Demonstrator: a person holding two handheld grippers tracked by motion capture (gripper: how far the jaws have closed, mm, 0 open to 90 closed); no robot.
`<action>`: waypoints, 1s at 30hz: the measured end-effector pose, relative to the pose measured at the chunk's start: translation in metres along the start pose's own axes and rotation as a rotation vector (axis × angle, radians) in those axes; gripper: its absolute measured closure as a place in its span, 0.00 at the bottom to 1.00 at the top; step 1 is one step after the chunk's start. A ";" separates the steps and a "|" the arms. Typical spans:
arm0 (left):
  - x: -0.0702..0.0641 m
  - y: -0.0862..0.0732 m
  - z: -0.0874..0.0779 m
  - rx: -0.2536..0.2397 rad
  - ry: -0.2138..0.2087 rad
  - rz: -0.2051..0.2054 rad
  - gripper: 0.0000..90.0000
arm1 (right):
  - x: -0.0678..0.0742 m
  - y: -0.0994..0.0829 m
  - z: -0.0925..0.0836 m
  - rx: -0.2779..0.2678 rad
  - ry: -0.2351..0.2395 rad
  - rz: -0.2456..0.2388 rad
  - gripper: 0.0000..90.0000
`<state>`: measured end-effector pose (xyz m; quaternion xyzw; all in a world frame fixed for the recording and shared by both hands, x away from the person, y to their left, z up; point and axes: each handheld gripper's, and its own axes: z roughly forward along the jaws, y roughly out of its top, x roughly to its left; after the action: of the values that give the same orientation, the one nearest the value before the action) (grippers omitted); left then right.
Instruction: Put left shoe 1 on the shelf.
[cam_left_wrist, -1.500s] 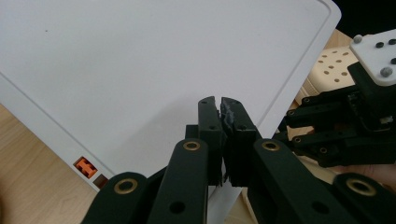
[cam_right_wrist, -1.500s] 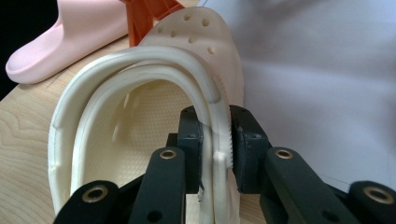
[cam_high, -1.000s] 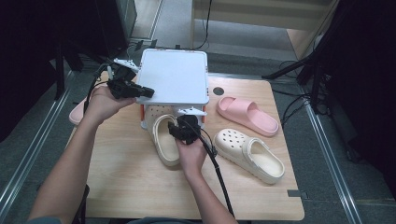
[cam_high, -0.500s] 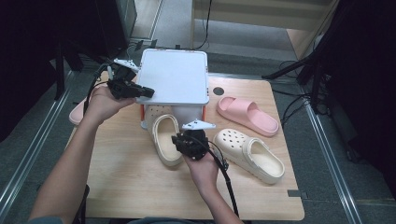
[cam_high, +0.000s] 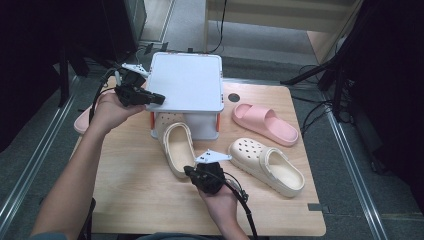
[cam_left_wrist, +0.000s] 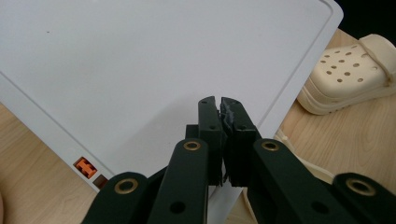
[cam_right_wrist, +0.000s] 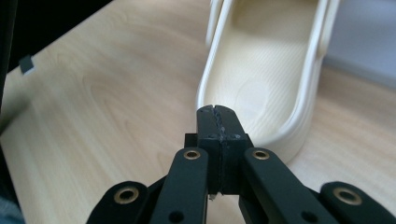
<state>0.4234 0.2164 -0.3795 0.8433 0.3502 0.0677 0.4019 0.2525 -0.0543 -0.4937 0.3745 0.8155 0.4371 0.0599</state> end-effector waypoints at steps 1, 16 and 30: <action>0.000 0.000 0.000 -0.002 -0.003 -0.005 0.97 | 0.000 -0.003 0.001 0.012 -0.003 -0.004 1.00; 0.001 -0.001 0.000 -0.008 -0.010 -0.014 0.97 | -0.005 -0.010 0.025 0.070 -0.005 -0.015 1.00; 0.003 -0.004 0.000 -0.028 -0.022 -0.024 0.97 | -0.001 0.025 0.051 0.020 0.001 -0.026 1.00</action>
<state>0.4234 0.2198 -0.3827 0.8342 0.3549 0.0586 0.4181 0.2893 -0.0121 -0.5061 0.3641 0.8248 0.4282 0.0613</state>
